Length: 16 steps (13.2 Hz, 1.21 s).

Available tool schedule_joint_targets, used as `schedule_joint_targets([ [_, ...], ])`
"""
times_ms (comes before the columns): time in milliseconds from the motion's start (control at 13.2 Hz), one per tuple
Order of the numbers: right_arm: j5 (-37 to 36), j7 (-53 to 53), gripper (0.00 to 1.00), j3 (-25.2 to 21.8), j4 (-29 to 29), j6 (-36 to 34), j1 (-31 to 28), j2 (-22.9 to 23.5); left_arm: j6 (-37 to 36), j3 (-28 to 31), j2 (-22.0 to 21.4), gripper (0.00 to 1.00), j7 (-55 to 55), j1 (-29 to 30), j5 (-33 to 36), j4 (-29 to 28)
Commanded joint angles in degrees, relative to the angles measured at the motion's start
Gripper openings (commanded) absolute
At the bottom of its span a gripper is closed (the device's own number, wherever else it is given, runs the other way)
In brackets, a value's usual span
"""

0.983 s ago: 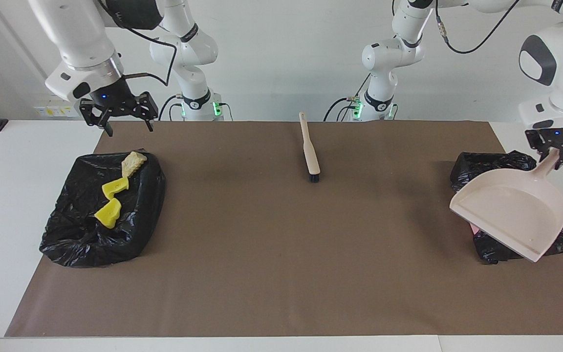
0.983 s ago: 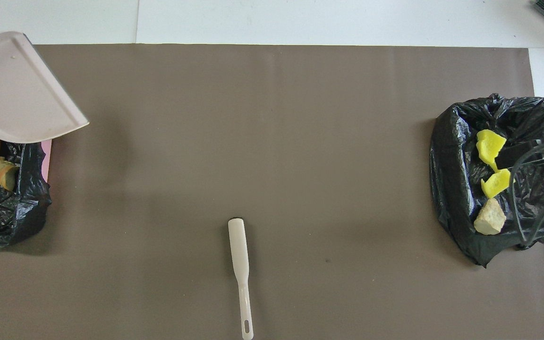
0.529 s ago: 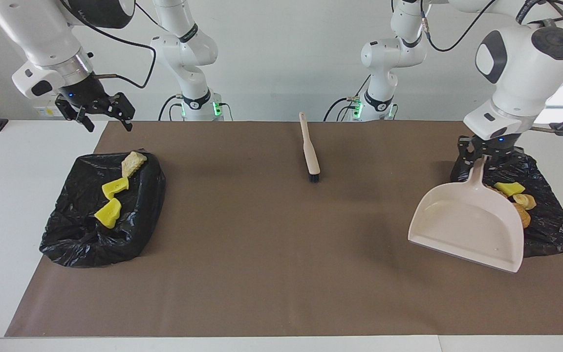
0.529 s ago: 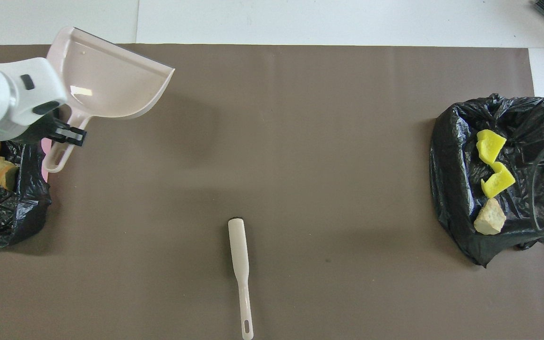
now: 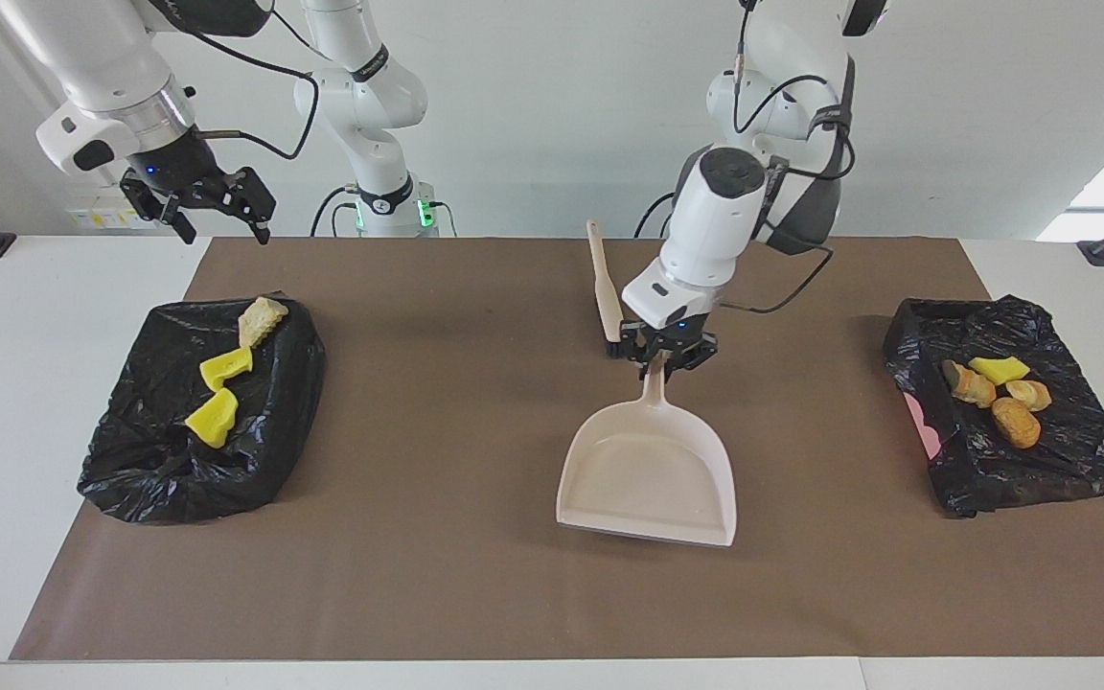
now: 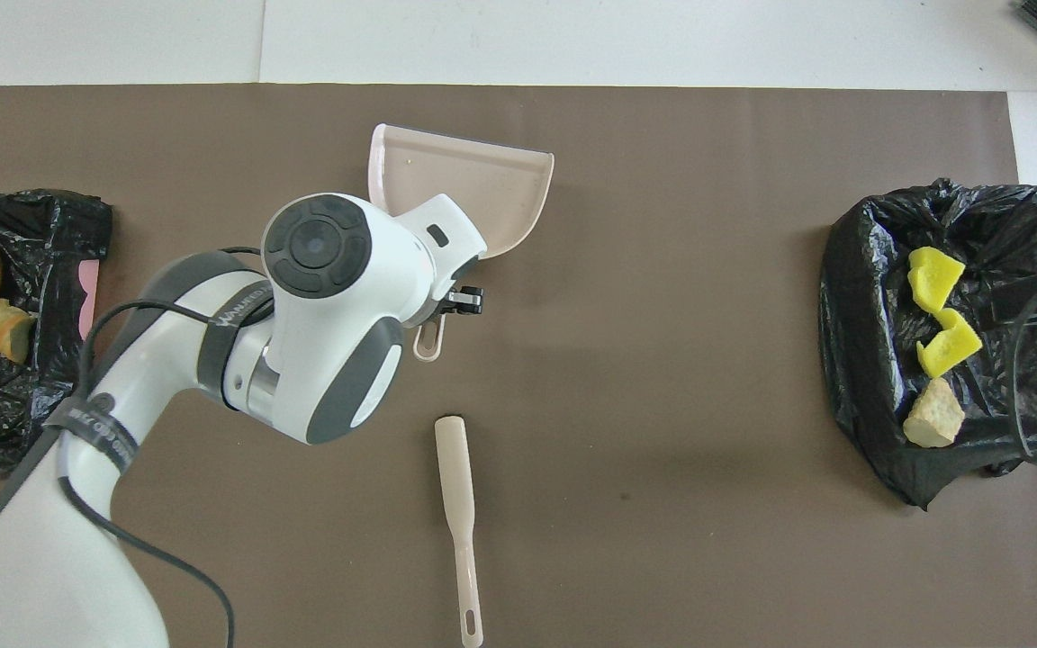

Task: Sweep and dump trash in bin
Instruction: 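Bring the empty dustpan back to the mat center with the left gripper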

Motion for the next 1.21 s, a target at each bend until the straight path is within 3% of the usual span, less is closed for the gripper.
schedule_joint_targets([
  [0, -1.4, 1.4, 1.00, 0.6, -0.6, 1.9, 0.1, -0.5, 2.8, 1.2, 0.7, 0.00, -0.5, -1.1, -1.3, -0.2],
  [302, -1.5, 4.1, 1.00, 0.8, -0.5, 2.5, 0.3, -0.4, 4.7, 1.2, 2.8, 0.00, -2.8, -4.3, -1.6, -1.7],
  [454, -1.3, 4.2, 1.00, 0.8, -0.6, 2.7, 0.3, -0.4, 9.3, 1.4, 6.3, 0.00, -5.5, -6.4, -1.5, -1.9],
  [756, -0.7, 3.9, 1.00, 0.8, -0.6, 2.5, 0.2, -0.5, 10.1, 1.4, 6.5, 0.00, -7.5, -6.4, -1.5, -1.7],
  [907, -0.6, 3.9, 1.00, 0.8, -0.6, 2.5, 0.2, -0.5, 10.3, 1.4, 6.5, 0.99, -7.7, -6.1, -1.5, -1.7],
  [1134, -0.6, 3.9, 1.00, 0.8, -0.6, 2.5, 0.2, -0.5, 2.0, 1.7, 1.9, 1.00, -7.3, -2.7, -1.6, -1.3],
])
